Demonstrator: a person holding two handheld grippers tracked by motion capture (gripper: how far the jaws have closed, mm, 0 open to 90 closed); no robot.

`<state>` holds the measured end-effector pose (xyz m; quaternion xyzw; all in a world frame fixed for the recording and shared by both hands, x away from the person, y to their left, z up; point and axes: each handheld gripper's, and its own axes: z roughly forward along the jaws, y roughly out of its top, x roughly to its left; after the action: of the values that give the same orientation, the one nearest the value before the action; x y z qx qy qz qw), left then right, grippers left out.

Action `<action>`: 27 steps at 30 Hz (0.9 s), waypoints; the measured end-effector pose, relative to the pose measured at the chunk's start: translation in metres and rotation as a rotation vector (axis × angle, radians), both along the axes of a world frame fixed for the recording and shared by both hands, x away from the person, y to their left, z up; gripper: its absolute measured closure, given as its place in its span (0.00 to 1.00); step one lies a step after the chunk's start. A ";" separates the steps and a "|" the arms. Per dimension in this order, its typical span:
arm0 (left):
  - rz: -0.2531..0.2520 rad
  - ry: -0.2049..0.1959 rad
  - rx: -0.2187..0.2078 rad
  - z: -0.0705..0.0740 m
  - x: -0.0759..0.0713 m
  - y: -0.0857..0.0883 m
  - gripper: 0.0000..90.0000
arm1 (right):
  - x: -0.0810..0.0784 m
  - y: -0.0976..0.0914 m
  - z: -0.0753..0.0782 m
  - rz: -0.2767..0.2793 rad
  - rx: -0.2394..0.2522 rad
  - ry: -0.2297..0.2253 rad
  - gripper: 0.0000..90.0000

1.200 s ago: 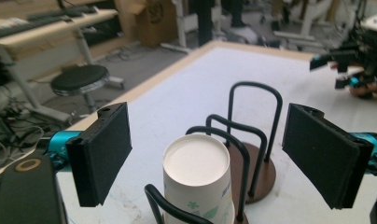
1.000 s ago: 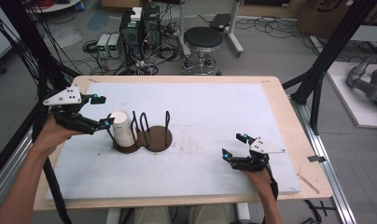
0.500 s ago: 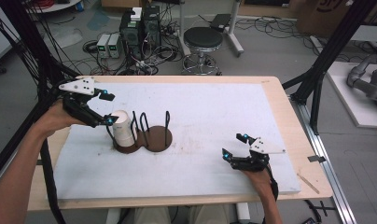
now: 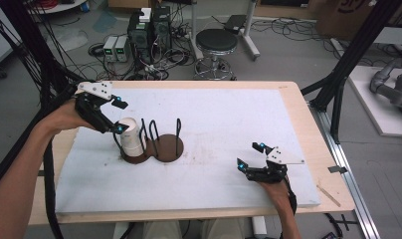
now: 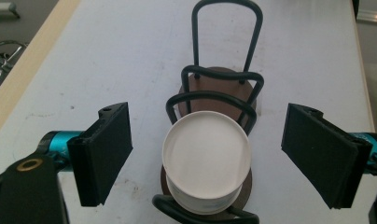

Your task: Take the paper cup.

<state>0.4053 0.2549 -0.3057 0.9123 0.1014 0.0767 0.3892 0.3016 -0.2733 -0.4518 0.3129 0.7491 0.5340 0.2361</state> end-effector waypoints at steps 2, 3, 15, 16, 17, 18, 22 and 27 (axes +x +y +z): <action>-0.013 0.004 0.027 -0.002 0.002 -0.002 0.18 | 0.000 0.000 0.000 0.002 0.000 -0.003 0.17; -0.015 0.009 0.040 -0.003 0.002 -0.003 0.18 | 0.000 0.000 0.000 -0.001 0.001 -0.002 0.17; -0.038 0.039 0.103 -0.013 0.010 -0.012 0.19 | 0.000 0.000 0.000 0.000 -0.004 -0.004 0.17; -0.040 0.040 0.107 -0.013 0.011 -0.012 0.19 | 0.000 0.001 0.000 -0.001 -0.003 0.000 0.17; -0.041 0.041 0.110 -0.013 0.011 -0.012 0.20 | 0.000 0.001 0.000 -0.001 -0.004 0.000 0.17; -0.042 0.043 0.111 -0.014 0.011 -0.012 0.21 | 0.000 0.001 0.000 -0.002 -0.004 0.000 0.17; -0.037 0.055 0.126 -0.015 0.013 -0.012 0.23 | 0.000 0.000 0.000 -0.001 -0.007 -0.005 0.17; -0.044 0.064 0.137 -0.016 0.013 -0.012 0.26 | 0.000 0.001 0.000 -0.002 -0.007 0.000 0.17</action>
<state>0.4188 0.2424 -0.3214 0.9408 0.0880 0.0458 0.3240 0.3015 -0.2726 -0.4517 0.3130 0.7508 0.5309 0.2377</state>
